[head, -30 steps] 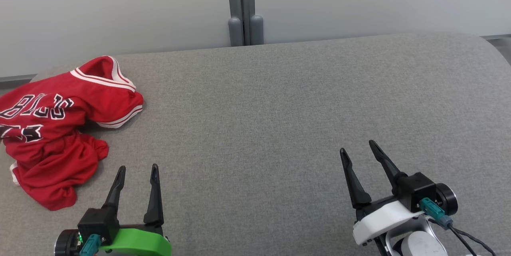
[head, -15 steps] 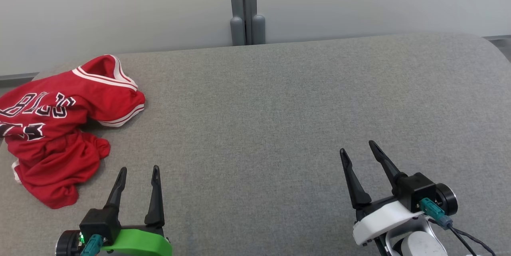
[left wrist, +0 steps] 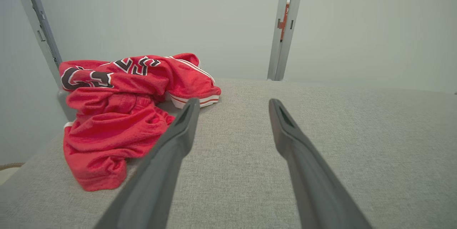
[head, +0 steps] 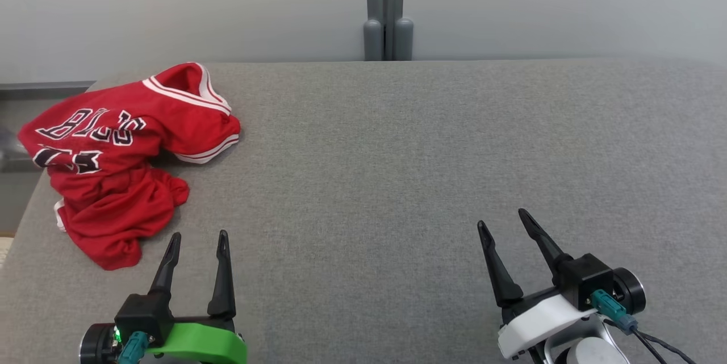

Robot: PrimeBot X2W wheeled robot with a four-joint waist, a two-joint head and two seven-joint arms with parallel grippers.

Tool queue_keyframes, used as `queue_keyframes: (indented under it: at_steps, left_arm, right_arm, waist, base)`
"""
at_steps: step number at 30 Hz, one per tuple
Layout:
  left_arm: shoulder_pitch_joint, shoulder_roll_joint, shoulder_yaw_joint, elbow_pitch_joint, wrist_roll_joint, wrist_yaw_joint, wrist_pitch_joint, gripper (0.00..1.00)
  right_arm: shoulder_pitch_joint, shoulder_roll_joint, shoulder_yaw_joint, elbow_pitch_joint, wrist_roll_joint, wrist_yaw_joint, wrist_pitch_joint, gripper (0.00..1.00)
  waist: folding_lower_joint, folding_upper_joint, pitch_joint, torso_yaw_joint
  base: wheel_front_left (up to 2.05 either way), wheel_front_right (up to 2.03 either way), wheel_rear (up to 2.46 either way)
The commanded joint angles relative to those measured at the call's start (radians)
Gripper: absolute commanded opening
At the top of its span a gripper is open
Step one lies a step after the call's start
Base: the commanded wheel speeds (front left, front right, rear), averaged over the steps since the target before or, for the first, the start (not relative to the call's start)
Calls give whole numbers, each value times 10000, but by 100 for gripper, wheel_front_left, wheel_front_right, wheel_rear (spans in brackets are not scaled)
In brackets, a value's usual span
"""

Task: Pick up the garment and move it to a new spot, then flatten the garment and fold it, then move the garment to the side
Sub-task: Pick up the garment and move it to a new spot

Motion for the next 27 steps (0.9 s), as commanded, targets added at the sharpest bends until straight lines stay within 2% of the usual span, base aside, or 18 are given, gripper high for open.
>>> queue_keyframes:
  at_steps: [1, 14, 27]
  left_arm:
    - [69, 63, 9, -42, 105, 82, -4, 100]
    - [369, 61, 79, -286, 350, 140, -4, 100]
    - [663, 58, 274, -518, 542, 183, -4, 100]
  right_arm:
    - [125, -33, 21, -17, -54, 4, -31, 100]
    - [321, -33, 187, -35, 69, 3, -33, 100]
    - [495, -34, 306, -79, 140, 3, -31, 100]
  waist:
    - [0, 0, 9, 427]
    - [0, 0, -135, 2217]
    - [0, 0, -393, 3248]
  base:
    - [0, 0, 0]
    - [0, 0, 0]
    - [0, 0, 0]
